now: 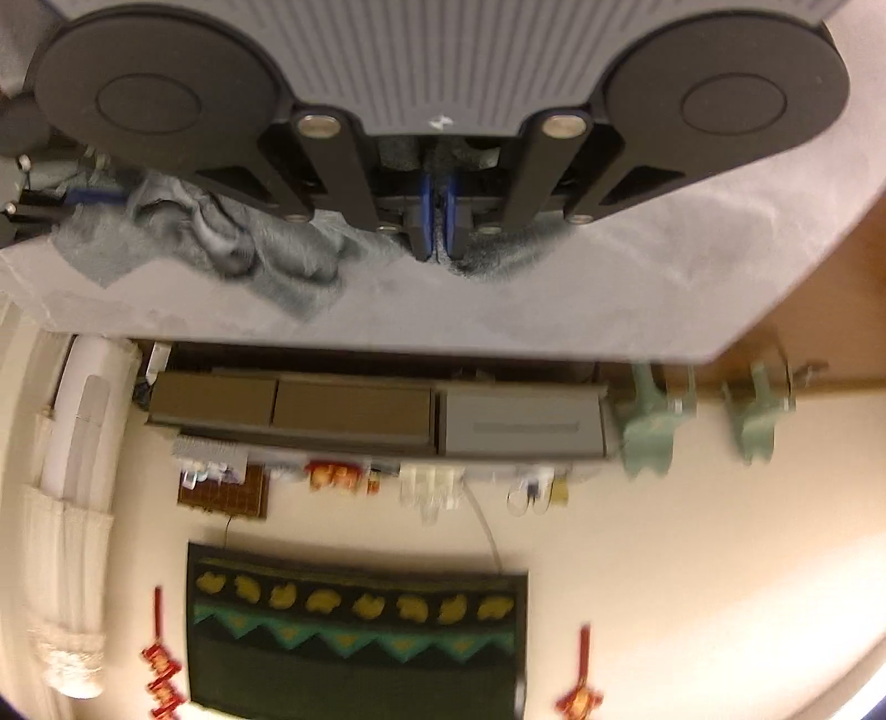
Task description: Fold clothes
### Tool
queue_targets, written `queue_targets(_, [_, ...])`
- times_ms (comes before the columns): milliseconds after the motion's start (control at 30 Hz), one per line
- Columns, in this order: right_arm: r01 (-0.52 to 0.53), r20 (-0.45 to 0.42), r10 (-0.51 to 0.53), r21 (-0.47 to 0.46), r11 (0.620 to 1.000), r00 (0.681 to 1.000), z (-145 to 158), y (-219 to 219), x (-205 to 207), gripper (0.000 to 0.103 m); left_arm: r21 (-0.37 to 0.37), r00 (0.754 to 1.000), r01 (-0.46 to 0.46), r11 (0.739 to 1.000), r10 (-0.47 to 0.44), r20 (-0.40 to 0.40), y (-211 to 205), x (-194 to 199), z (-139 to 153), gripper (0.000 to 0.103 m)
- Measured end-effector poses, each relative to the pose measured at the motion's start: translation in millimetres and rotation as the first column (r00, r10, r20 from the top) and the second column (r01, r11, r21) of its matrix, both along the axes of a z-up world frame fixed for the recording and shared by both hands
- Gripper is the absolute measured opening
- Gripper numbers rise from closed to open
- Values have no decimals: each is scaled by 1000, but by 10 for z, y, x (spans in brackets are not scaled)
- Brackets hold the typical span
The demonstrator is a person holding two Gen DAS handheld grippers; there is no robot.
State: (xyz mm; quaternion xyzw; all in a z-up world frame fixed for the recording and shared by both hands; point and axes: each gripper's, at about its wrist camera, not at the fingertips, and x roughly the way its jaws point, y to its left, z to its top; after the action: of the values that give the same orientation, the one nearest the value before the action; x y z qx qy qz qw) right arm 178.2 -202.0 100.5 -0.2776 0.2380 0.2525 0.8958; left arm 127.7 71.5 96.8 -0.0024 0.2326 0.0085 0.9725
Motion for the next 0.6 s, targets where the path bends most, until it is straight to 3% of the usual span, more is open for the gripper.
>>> queue_targets(67, [169,-25,-168,52,984,985,105,-316,232,0,-33,999,-22,999,23,45,133,-18,149,5])
queue_targets(133, [347,-55,-344,201,916,938,401,-929,394,0,-70,995,-72,995,77,63,339,1,229,5])
queue_targets(200, [534,-87,-534,295,793,841,648,-1696,465,0,-93,995,-95,991,97,20,501,97,176,5])
queue_targets(267, [676,-94,-680,268,686,727,628,-2218,516,0,-98,994,-93,991,87,-62,595,224,10,5])
queue_targets(333, [767,-75,-769,179,616,635,495,-2520,479,0,-98,991,-90,991,79,-105,640,277,-144,5])
queue_targets(367, [756,-78,-756,165,634,650,474,-2511,467,1,-100,990,-88,991,76,-122,662,298,-215,5])
queue_targets(433, [633,-34,-637,164,757,770,463,-2061,297,13,-127,991,-83,988,69,-113,702,284,-313,5])
queue_targets(500, [386,52,-401,183,904,915,538,-1276,-82,46,-164,993,-82,983,66,-103,761,279,-401,5])
queue_targets(533, [286,69,-302,178,942,951,522,-961,-211,77,-178,993,-80,981,62,-100,789,278,-448,5])
queue_targets(567, [185,86,-199,149,971,976,471,-641,-333,91,-181,993,-78,980,60,-99,828,271,-486,5])
queue_targets(600, [101,99,-110,98,990,989,382,-336,-402,91,-184,993,-76,980,58,-98,864,265,-523,5])
